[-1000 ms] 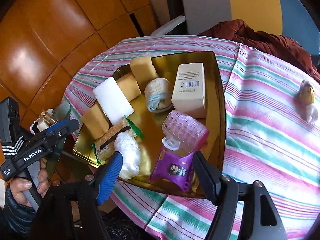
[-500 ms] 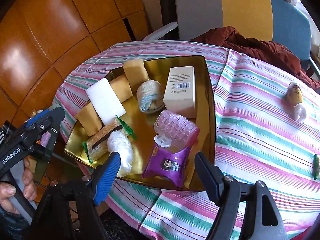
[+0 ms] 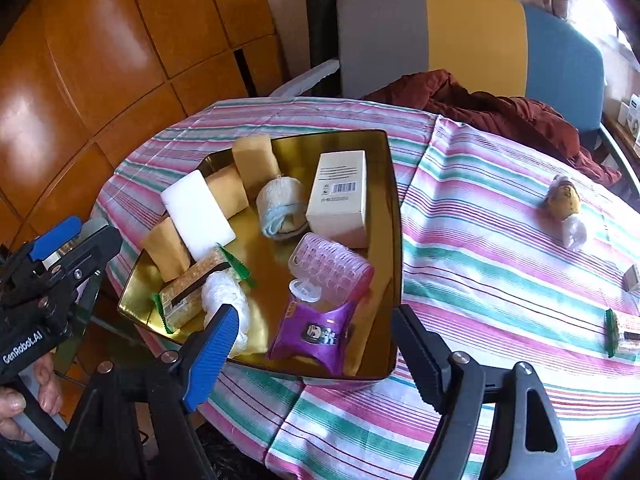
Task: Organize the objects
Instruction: 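Withdraw both grippers from the tray toward the remaining items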
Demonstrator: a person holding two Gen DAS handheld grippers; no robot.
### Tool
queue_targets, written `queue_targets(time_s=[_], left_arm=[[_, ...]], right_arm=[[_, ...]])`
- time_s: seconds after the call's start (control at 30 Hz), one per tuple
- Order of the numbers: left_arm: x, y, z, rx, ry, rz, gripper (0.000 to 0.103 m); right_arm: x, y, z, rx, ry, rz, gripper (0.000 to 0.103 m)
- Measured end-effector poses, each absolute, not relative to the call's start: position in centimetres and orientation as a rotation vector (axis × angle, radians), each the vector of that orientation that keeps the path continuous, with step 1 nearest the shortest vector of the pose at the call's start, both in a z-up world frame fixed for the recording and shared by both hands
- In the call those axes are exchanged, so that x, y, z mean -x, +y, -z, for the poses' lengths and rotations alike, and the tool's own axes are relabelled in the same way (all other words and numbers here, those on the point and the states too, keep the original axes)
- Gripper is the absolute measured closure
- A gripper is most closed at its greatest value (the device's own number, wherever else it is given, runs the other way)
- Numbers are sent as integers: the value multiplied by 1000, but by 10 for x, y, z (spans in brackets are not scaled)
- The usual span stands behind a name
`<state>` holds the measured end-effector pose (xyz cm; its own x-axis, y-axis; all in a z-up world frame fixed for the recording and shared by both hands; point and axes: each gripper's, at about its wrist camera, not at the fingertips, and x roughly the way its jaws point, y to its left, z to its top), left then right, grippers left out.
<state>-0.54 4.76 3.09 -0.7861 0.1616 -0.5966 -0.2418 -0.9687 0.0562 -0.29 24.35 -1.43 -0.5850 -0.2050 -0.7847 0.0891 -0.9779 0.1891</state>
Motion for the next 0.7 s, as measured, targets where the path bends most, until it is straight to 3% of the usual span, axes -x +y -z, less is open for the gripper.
queue_targets(time_s=[0.7], left_arm=[[-3, 72, -35, 883, 302, -2749, 14]], right_arm=[[-4, 268, 11, -1336, -235, 2728, 23]])
